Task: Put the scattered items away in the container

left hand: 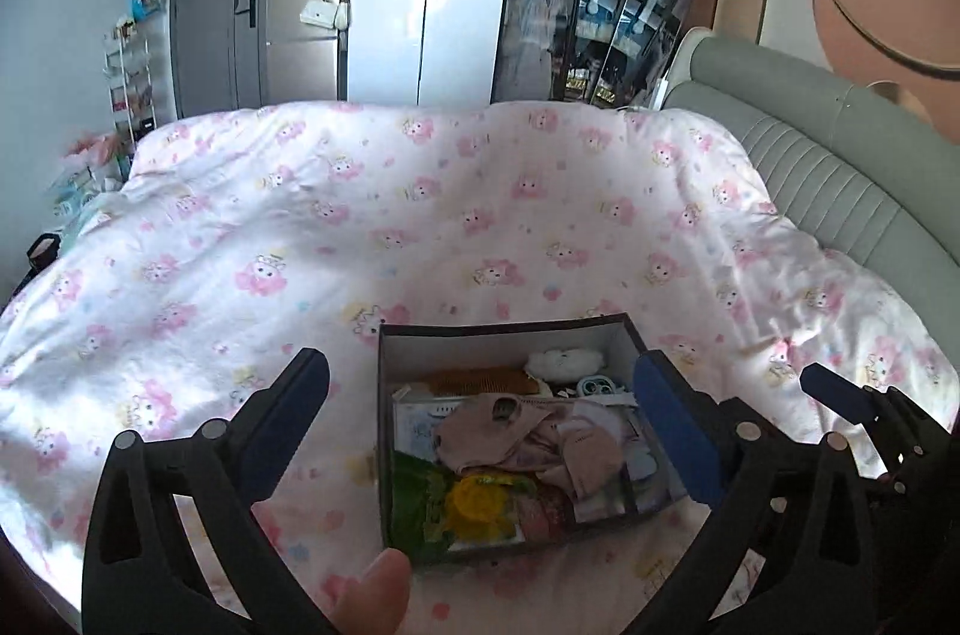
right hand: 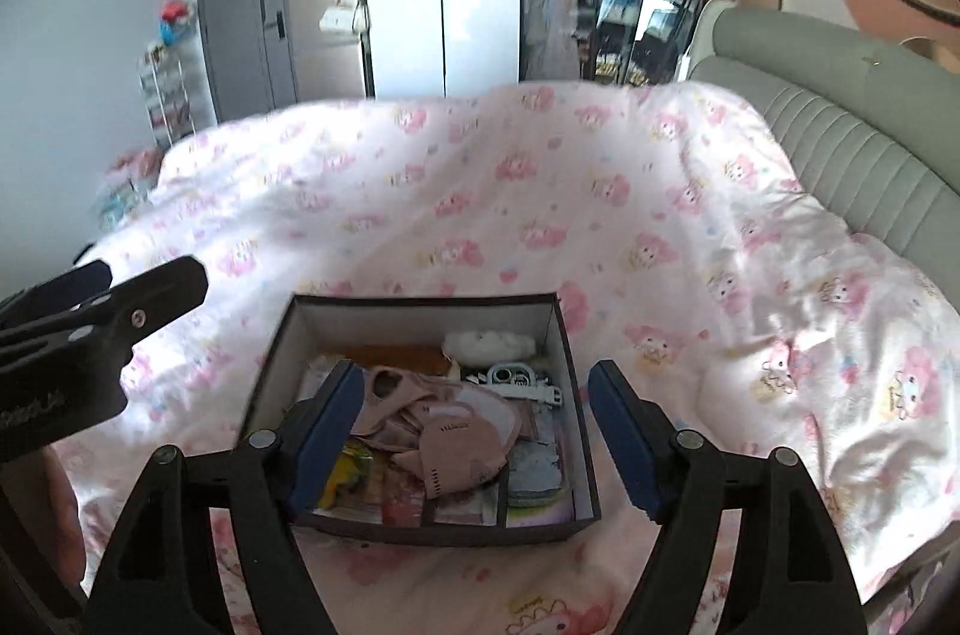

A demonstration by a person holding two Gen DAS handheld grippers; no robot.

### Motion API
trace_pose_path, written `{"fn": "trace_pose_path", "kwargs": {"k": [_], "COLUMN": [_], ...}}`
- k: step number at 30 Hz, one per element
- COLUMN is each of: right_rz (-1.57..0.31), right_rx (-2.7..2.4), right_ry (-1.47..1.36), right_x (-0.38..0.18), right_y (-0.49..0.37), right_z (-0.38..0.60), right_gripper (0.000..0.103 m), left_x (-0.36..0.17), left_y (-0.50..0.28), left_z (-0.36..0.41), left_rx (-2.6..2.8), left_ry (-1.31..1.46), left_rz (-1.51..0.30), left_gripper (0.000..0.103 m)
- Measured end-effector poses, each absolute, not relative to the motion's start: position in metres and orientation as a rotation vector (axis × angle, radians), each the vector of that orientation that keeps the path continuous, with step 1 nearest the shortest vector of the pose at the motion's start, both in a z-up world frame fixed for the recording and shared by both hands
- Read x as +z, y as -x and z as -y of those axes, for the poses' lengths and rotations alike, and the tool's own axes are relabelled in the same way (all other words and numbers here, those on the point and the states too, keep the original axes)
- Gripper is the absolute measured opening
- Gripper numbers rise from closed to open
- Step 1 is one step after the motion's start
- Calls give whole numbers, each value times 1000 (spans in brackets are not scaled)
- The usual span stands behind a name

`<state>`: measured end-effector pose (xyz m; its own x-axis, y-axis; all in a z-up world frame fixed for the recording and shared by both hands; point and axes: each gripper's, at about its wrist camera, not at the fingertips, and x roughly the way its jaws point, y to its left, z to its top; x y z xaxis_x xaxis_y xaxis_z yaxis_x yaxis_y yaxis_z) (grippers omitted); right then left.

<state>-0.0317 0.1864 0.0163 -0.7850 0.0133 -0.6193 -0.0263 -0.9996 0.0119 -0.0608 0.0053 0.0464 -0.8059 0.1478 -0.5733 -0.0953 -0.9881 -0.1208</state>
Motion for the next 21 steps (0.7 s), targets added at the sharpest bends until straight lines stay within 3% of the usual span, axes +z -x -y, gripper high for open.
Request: {"fn": "trace_pose_path", "kwargs": {"k": [9,21], "right_rz": [-192,-175], "right_rx": [2930,2904], "right_ry": [974,1032], "right_x": [22,4], "right_y": [-29,-55], "right_z": [-199,-200], "right_gripper": [79,79], "left_x": [45,22], "left_y": [-5,-30], "left_z": [-7,-19], "left_rx": [2916,2892], "left_ry": [938,1005], "left_rz": [105,93], "left_gripper": [102,102]}}
